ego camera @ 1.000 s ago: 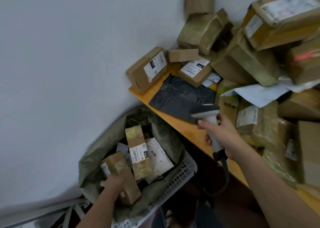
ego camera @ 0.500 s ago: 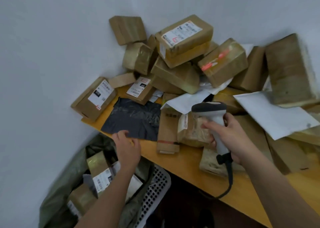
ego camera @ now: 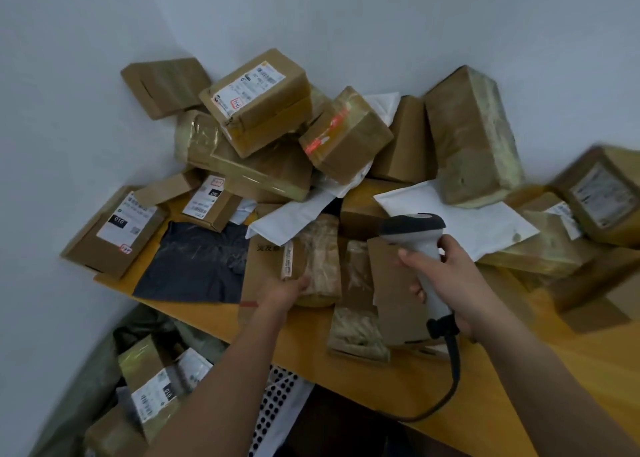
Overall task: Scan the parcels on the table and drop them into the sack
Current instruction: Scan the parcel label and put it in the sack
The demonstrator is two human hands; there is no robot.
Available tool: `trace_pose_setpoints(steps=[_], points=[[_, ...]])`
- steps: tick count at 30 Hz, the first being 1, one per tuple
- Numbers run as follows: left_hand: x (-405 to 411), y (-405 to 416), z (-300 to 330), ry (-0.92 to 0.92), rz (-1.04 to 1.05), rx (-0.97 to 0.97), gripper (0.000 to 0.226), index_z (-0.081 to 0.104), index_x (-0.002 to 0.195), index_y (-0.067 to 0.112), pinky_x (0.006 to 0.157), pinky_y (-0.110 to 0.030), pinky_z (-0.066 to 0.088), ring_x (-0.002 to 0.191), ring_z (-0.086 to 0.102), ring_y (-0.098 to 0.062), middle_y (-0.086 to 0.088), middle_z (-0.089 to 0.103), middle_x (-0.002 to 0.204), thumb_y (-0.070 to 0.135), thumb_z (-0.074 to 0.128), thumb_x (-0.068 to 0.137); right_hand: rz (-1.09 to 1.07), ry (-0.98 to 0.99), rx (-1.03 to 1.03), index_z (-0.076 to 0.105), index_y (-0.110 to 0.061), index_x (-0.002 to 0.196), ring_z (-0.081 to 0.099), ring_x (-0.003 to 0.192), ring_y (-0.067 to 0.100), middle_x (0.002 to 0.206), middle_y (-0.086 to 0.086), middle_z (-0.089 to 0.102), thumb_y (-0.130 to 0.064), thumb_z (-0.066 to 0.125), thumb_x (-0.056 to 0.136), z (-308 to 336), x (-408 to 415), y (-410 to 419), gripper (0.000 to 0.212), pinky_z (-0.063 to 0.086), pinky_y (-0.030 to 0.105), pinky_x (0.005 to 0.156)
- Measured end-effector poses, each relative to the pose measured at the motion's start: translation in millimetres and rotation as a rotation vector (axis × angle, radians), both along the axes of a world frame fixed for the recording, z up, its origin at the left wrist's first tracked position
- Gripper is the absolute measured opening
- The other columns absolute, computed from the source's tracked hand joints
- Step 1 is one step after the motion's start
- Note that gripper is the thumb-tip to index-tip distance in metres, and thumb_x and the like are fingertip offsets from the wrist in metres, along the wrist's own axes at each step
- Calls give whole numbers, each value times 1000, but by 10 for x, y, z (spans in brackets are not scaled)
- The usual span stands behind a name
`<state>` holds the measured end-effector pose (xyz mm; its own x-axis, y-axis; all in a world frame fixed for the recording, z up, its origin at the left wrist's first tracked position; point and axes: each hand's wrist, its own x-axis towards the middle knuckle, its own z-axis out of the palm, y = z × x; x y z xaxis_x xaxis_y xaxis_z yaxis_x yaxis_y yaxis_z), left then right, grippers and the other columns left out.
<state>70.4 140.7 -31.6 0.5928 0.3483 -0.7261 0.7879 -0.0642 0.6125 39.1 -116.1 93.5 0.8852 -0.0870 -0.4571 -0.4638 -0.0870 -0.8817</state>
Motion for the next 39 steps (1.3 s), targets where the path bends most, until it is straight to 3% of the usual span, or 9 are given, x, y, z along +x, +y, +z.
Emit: trace_pose_setpoints(steps=[4, 9, 12, 16, 23, 27, 33, 36, 39], points=[[-127, -10, 176, 78, -26, -106, 52, 50, 136, 2, 98, -39, 44, 112, 56, -30, -14, 62, 115, 25, 66, 92, -13, 12, 46, 51, -22, 115, 60, 64, 20, 103, 10, 68, -32, 71, 88, 14, 58, 5, 35, 52, 29, 57], [-285, 30, 274, 13, -4, 6, 36, 48, 129, 8, 84, -43, 50, 95, 56, -26, -4, 56, 100, 29, 53, 100, 4, 18, 88, 50, -20, 117, 59, 61, 18, 102, 11, 70, -28, 70, 88, 30, 134, 198, 36, 51, 27, 53], [-377, 160, 343, -58, 54, 38, 35, 52, 129, 1, 80, -44, 57, 98, 61, -31, -12, 61, 113, 23, 52, 101, 7, 36, 128, 50, -19, 120, 58, 58, 16, 100, 12, 69, -26, 70, 89, 42, 149, 348, 37, 50, 23, 48], [-638, 412, 452, -63, 35, -15, 21, 60, 109, 3, 65, -34, 57, 96, 63, -28, -15, 61, 118, 21, 52, 101, -33, 72, 162, 47, -21, 127, 60, 61, 17, 98, 12, 67, -27, 71, 88, 3, 93, 511, 47, 51, 25, 49], [-850, 765, 862, -5, -80, -335, 25, 62, 118, 5, 89, -46, 56, 113, 62, -31, -14, 65, 118, 20, 51, 101, -151, 62, 197, 39, -23, 129, 60, 72, 21, 103, 12, 61, -30, 73, 86, -7, 75, 690, 55, 54, 34, 66], [-825, 872, 1073, 6, -171, -382, 24, 61, 117, 4, 86, -44, 58, 112, 62, -31, -16, 64, 119, 18, 51, 101, -115, 60, 225, 37, -22, 121, 60, 69, 19, 100, 9, 60, -30, 76, 84, 75, 65, 833, 54, 54, 33, 63], [-819, 1079, 1230, -2, -145, -426, 24, 61, 115, 3, 81, -47, 58, 103, 67, -33, -17, 71, 101, 18, 49, 101, 35, 11, 173, 41, -21, 125, 60, 64, 16, 103, 10, 62, -27, 79, 81, 249, 73, 860, 58, 51, 27, 54], [-782, 1105, 1306, -32, -121, -432, 28, 59, 123, 10, 93, -55, 52, 111, 62, -35, -19, 64, 116, 24, 47, 102, 105, -51, 136, 40, -21, 125, 59, 62, 14, 103, 9, 62, -20, 81, 79, 360, 95, 883, 61, 51, 25, 53], [-729, 1017, 1412, -86, -167, -482, 51, 47, 133, 20, 88, -50, 56, 118, 59, -33, -13, 55, 132, 45, 59, 90, 81, -101, 91, 38, -22, 122, 61, 70, 14, 102, 2, 58, -14, 82, 77, 456, 141, 972, 63, 49, 24, 55]])
